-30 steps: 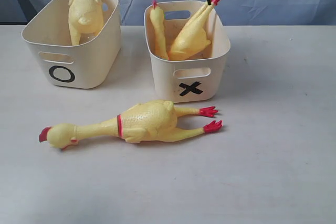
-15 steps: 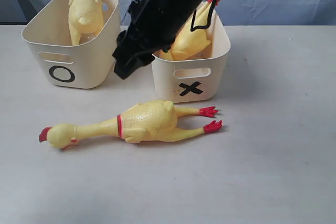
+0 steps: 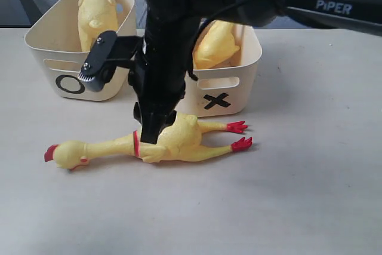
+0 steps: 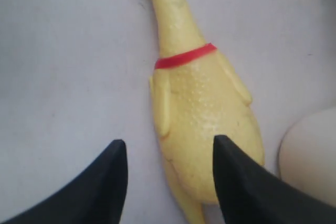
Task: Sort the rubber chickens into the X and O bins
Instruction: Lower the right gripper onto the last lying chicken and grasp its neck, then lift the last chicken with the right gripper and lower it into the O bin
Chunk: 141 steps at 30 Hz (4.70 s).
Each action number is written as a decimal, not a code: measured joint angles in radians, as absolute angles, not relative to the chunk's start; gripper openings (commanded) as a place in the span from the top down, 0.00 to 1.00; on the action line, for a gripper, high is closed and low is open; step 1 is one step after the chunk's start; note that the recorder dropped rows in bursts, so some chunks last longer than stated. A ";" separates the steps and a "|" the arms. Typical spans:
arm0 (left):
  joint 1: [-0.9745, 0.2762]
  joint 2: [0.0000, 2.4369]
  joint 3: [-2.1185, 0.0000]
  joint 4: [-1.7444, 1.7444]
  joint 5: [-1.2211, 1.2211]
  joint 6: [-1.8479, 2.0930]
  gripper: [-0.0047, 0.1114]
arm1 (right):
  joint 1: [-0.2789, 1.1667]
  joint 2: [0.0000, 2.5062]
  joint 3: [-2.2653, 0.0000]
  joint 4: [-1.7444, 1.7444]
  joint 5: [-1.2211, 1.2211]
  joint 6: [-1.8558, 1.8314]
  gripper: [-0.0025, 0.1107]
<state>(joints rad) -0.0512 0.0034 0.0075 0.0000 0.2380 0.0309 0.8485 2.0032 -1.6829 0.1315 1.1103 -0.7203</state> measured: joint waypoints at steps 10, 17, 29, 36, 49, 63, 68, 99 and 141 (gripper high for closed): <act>-0.051 0.003 0.007 0.000 0.238 0.031 0.96 | 0.903 2.103 -1.683 0.000 0.915 -0.724 0.34; -0.051 0.003 0.007 0.000 0.238 0.031 0.96 | 0.906 2.177 -1.683 -0.008 0.888 -0.725 0.34; -0.051 0.003 0.007 0.000 0.238 0.031 0.96 | 0.908 2.228 -1.683 -0.024 0.825 -0.729 0.50; -0.051 0.003 0.007 0.000 0.238 0.031 0.96 | 0.910 2.230 -1.683 -0.027 0.823 -0.729 0.63; -0.051 0.003 0.007 0.000 0.238 0.031 0.96 | 0.910 2.228 -1.683 0.009 0.831 -0.715 0.99; -0.051 0.003 0.007 0.000 0.238 0.031 0.96 | 0.910 2.067 -1.683 0.163 0.884 -0.703 0.99; -0.051 0.003 0.007 0.000 0.238 0.031 0.96 | 0.910 2.000 -1.683 0.186 0.891 -0.703 0.99; -0.051 0.003 0.007 0.000 0.238 0.031 0.96 | 0.910 1.786 -1.683 0.429 -0.107 -0.489 0.99; -0.051 0.003 0.007 0.000 0.238 0.031 0.96 | 0.910 2.122 -1.867 0.579 -0.491 -0.567 0.99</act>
